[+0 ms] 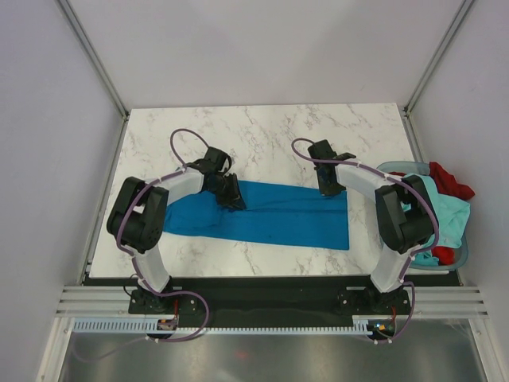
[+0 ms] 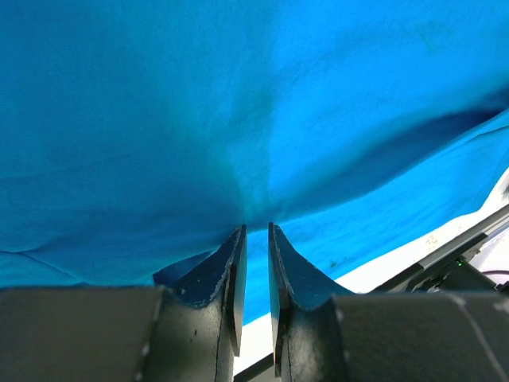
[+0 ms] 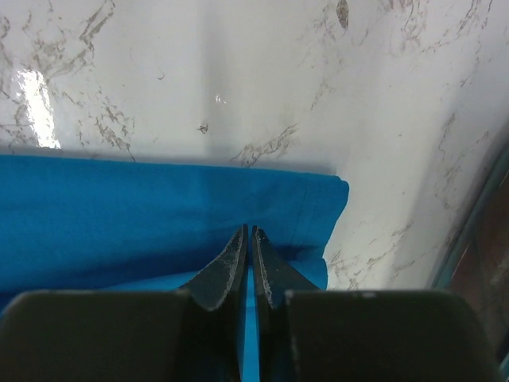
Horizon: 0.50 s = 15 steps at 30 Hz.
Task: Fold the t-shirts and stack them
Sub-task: Fold the tshirt
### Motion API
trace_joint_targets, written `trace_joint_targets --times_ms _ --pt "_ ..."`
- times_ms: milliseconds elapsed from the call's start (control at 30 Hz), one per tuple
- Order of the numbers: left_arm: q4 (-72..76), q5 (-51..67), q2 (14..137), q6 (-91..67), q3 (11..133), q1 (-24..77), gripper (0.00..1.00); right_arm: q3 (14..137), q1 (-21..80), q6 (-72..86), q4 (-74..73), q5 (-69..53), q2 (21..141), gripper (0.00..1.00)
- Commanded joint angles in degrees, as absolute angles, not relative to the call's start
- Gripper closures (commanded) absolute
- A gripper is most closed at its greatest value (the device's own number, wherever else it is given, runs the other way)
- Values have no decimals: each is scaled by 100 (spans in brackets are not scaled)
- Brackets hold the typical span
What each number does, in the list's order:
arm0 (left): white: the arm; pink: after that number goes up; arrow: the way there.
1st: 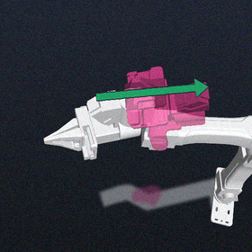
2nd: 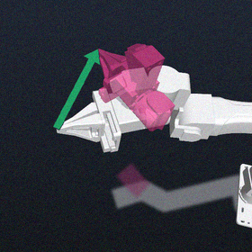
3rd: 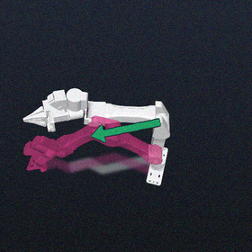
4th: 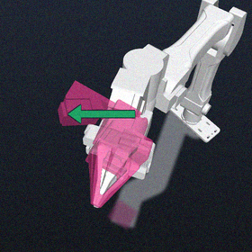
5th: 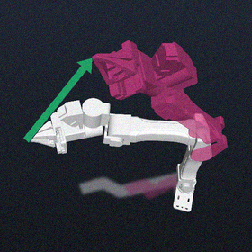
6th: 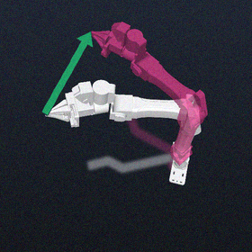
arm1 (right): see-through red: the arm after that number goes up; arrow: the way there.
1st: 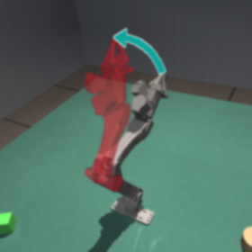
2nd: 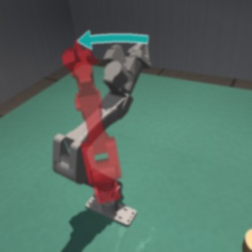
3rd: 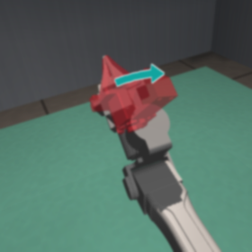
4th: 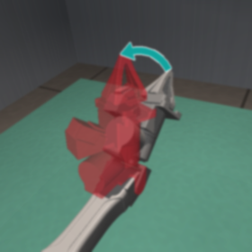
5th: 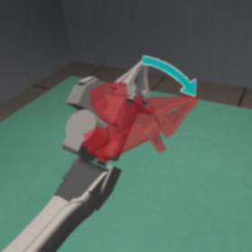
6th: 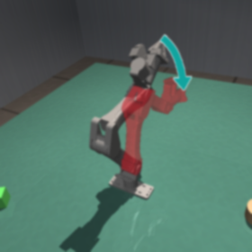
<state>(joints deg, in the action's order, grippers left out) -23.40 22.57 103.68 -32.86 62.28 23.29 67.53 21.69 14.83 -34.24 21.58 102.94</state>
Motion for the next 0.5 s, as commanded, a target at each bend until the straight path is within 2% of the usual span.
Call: trace_joint_targets --times_ms 0,467 --pt "-2197 2145 10108 -3067 6161 2391 76 6768 2127 1547 -3472 2303 10292 88" --pt "-2206 1995 10037 -3111 6126 2452 76 6170 2136 1845 -3779 2259 9634 88"
